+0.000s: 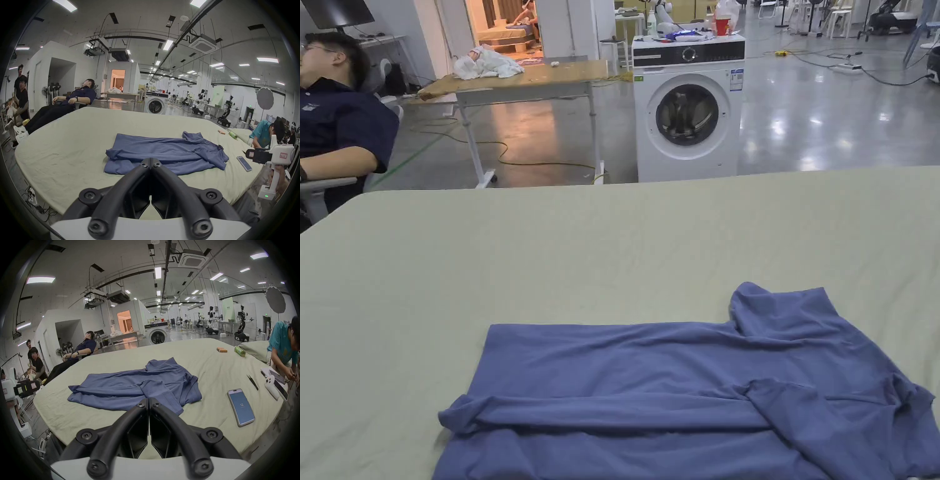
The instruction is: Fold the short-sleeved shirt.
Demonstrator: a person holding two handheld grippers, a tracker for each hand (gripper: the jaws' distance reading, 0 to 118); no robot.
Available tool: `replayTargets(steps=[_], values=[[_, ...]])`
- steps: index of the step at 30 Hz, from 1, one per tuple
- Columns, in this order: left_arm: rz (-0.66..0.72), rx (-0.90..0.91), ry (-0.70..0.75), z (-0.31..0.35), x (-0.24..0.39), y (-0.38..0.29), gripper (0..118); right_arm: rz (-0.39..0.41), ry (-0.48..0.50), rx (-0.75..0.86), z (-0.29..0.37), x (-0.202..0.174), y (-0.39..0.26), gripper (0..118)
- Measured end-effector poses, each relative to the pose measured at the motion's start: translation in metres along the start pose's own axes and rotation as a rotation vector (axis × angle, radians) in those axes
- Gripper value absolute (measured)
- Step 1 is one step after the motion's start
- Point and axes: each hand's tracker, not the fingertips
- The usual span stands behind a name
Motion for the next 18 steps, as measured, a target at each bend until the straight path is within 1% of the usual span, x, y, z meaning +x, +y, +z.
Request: replayTargets(steps=[4,5,7,8,9,10,11,12,14,15,16,18], values=[[0.004,-0.042,0.050,-0.025,-0.020,0.000,0,-0.050,0.020,-0.004,0.000,0.005,-0.005,0],[0.030,-0.067,0.047,-0.037,-0.032,-0.001,3,-0.055,0.017,-0.006,0.001,0.006,-0.007,0],[0.082,-0.119,0.028,-0.067,-0.060,-0.008,26,-0.062,0.013,-0.014,0.001,0.009,-0.010,0],[0.108,-0.146,0.020,-0.081,-0.072,-0.010,34,-0.064,0.014,-0.014,0.001,0.010,-0.012,0],[0.135,-0.180,0.045,-0.099,-0.084,-0.012,40,-0.066,0.010,-0.014,0.004,0.010,-0.014,0],[0.146,-0.210,0.075,-0.117,-0.094,-0.016,54,-0.070,0.005,-0.016,0.005,0.012,-0.016,0],[0.145,-0.243,0.108,-0.133,-0.101,-0.020,63,-0.077,-0.002,-0.016,0.007,0.015,-0.017,0],[0.146,-0.294,0.125,-0.152,-0.110,-0.023,65,-0.087,-0.008,-0.018,0.008,0.018,-0.019,0],[0.166,-0.340,0.150,-0.181,-0.125,-0.030,65,-0.102,-0.018,-0.025,0.013,0.023,-0.021,0],[0.183,-0.394,0.172,-0.196,-0.130,-0.034,65,-0.104,-0.033,-0.030,0.015,0.026,-0.021,0],[0.165,-0.426,0.191,-0.208,-0.132,-0.038,66,-0.100,-0.049,-0.033,0.019,0.030,-0.023,0],[0.122,-0.480,0.171,-0.223,-0.131,-0.042,65,-0.102,-0.073,-0.038,0.024,0.038,-0.026,0]])
